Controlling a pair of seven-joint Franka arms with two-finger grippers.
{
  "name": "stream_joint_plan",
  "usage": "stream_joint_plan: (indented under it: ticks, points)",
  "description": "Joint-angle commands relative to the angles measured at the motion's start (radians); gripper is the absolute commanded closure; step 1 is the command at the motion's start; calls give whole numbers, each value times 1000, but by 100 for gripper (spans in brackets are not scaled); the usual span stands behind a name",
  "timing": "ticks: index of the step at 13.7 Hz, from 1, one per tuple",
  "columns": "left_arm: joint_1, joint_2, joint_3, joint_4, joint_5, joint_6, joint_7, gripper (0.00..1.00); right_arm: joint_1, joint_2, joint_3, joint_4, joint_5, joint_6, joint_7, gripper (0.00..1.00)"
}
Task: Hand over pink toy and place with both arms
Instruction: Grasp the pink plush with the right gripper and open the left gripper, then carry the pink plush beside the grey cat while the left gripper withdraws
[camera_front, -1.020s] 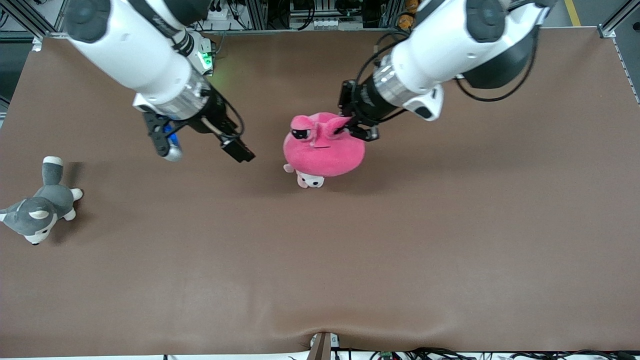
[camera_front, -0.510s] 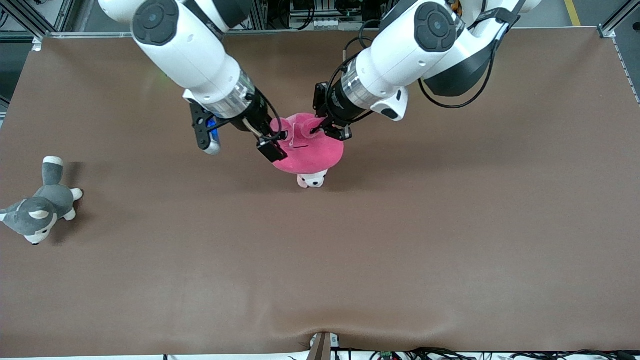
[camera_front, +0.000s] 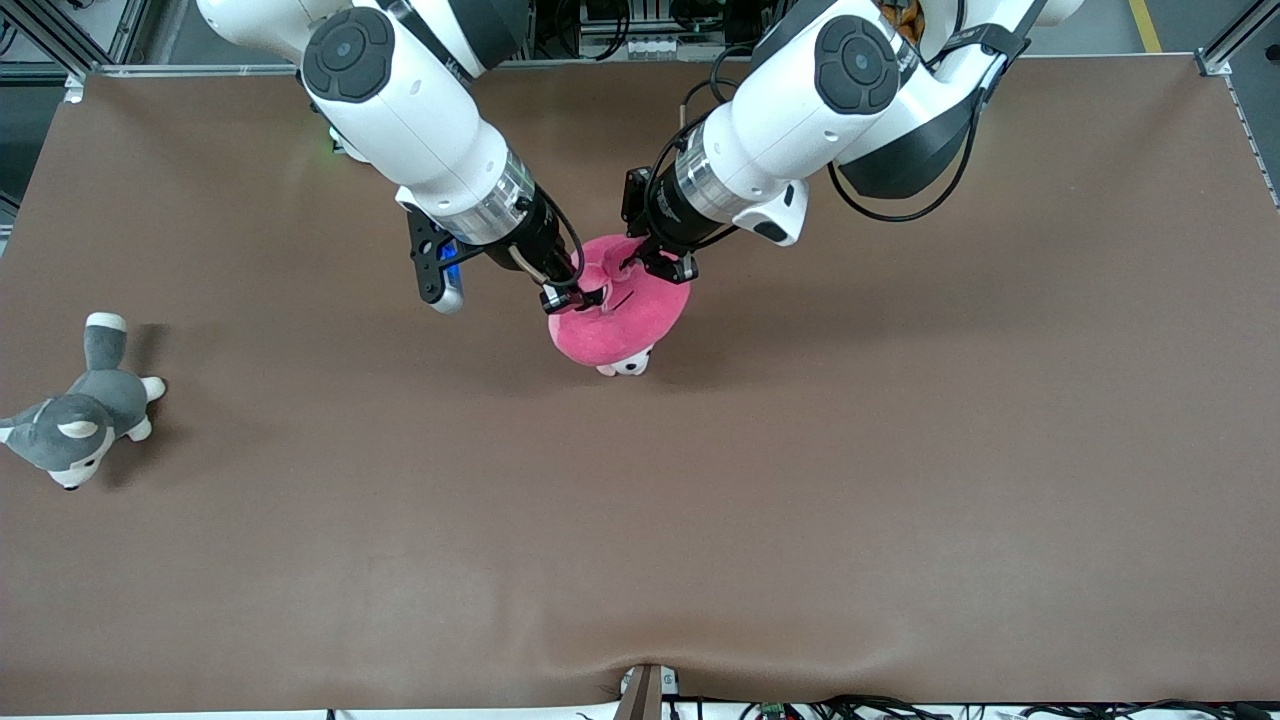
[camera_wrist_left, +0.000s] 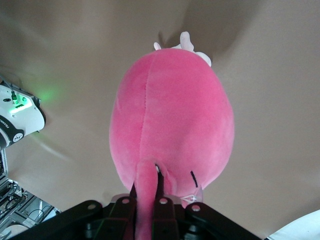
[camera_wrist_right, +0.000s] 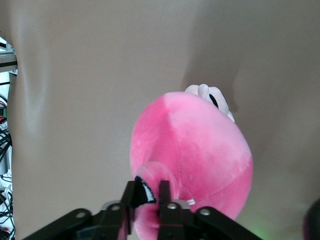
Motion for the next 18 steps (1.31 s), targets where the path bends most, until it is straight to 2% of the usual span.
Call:
stream_joint_plan:
  ticks: [1,2,3,4,5,6,9,12,15,18]
  points:
    - [-17,14,4,38,15,3,-26,100,1,13,-4,29,11,-7,20,100]
    - [-16,14,4,38,15,3,-26,100,-2,12,-6,29,13,-7,20,100]
    - [-16,13,4,38,15,3,-26,89,-5,10,-7,29,13,-9,20,100]
    - [-13,13,4,38,15,3,-26,71,-20,7,-9,30,13,-27,20,100]
    - [-8,10,4,38,13,3,-22,30,-39,4,-9,30,11,-50,17,100]
    - [1,5,6,38,15,2,-14,0,-53,3,-10,42,13,-58,17,100]
    - [53,-10,12,38,27,-20,7,0,-120,-17,-10,58,11,-128,-35,100]
    - [61,-50,26,38,216,-95,110,0,-277,-23,-9,49,19,-307,-294,100]
    - [61,-50,55,38,350,-211,400,0,-468,-17,-11,-28,63,-380,-535,100]
    - [61,-51,107,38,404,-274,664,0,-643,-4,-11,-123,138,-386,-666,100]
